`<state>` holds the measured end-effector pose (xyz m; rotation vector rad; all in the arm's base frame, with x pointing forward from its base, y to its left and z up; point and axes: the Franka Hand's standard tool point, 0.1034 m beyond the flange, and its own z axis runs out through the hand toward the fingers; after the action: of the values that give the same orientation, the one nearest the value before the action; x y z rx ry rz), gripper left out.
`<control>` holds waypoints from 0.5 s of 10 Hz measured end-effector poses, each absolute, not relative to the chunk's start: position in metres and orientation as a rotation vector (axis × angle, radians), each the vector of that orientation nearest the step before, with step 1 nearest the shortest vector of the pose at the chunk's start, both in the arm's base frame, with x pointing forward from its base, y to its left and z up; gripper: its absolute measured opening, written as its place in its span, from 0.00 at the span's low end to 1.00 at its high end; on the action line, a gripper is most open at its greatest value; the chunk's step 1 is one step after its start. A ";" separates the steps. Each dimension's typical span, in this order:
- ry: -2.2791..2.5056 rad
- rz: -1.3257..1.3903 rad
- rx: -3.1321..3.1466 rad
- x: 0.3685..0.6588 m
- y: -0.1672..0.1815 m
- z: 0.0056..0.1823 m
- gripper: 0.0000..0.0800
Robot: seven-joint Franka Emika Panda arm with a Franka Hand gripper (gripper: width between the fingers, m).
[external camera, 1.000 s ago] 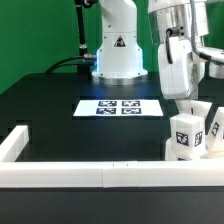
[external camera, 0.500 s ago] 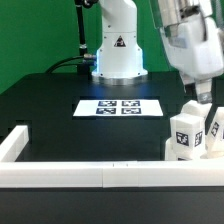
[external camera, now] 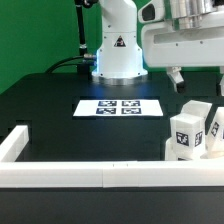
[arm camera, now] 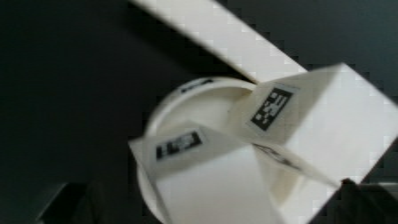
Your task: Assemble stool
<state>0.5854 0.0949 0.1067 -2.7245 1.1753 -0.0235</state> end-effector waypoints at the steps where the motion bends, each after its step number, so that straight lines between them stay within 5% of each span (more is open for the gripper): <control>1: 0.860 -0.058 -2.866 0.586 0.100 0.108 0.81; 5: 0.439 -0.091 -2.980 0.579 0.105 0.102 0.81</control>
Offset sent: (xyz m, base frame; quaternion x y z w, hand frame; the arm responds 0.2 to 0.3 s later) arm 0.0000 0.0000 0.0000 0.0000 0.0000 -0.1938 0.9810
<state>0.5795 0.1055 0.1018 -2.9800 0.4395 -0.0913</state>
